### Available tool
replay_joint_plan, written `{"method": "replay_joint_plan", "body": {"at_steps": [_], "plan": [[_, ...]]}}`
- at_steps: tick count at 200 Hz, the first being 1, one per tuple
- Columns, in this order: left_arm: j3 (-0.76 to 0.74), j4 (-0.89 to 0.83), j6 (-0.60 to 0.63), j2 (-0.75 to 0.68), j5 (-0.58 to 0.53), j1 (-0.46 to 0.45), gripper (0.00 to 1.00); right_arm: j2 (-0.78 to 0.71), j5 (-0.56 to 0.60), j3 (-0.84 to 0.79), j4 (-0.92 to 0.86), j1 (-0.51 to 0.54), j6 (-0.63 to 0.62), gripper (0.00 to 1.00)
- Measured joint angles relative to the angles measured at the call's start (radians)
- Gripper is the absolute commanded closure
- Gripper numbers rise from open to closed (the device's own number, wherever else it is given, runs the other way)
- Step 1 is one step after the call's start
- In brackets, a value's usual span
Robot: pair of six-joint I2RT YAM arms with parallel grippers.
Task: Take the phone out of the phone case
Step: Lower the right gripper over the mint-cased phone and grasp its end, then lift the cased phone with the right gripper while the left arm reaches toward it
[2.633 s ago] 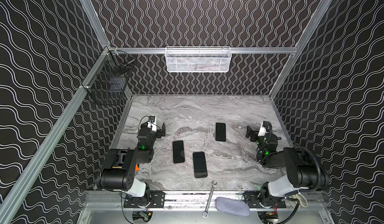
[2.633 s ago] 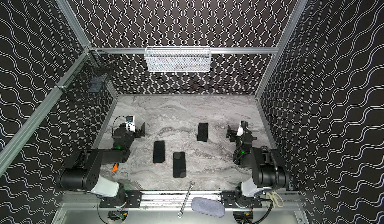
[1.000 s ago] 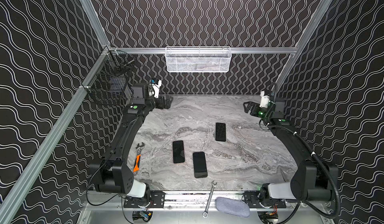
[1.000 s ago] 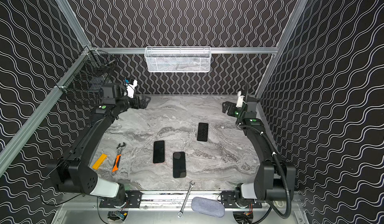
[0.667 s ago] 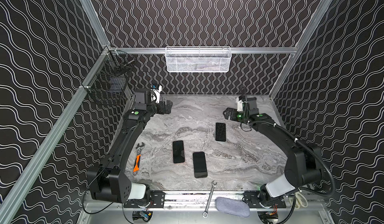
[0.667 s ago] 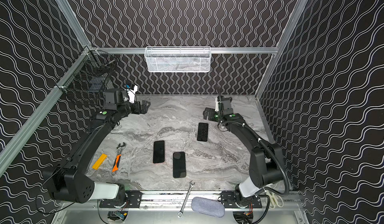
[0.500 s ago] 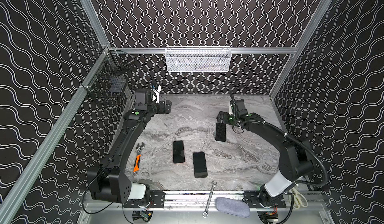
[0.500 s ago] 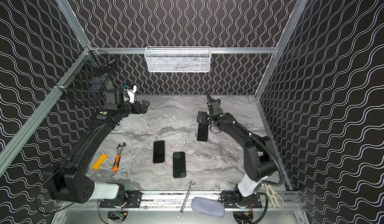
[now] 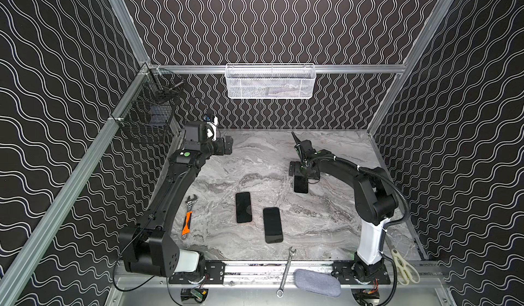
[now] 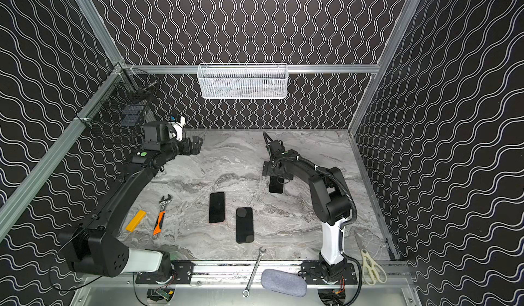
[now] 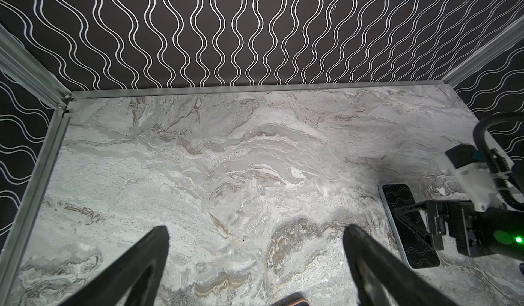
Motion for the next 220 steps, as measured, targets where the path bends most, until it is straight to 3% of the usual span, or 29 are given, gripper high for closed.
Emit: {"method": "replay_joint_plan", "body": {"at_steps": [84,220], "plan": [[0.0,0.0,-0.029,0.019,0.004,0.0,0.01,-0.003,-0.021,-0.074,-0.021,0.007,0.002,0.13],[0.0,0.0,-0.047,0.028,0.011,0.0,0.01,0.012,-0.024,-0.07,-0.016,0.038,-0.009,0.14]]}}
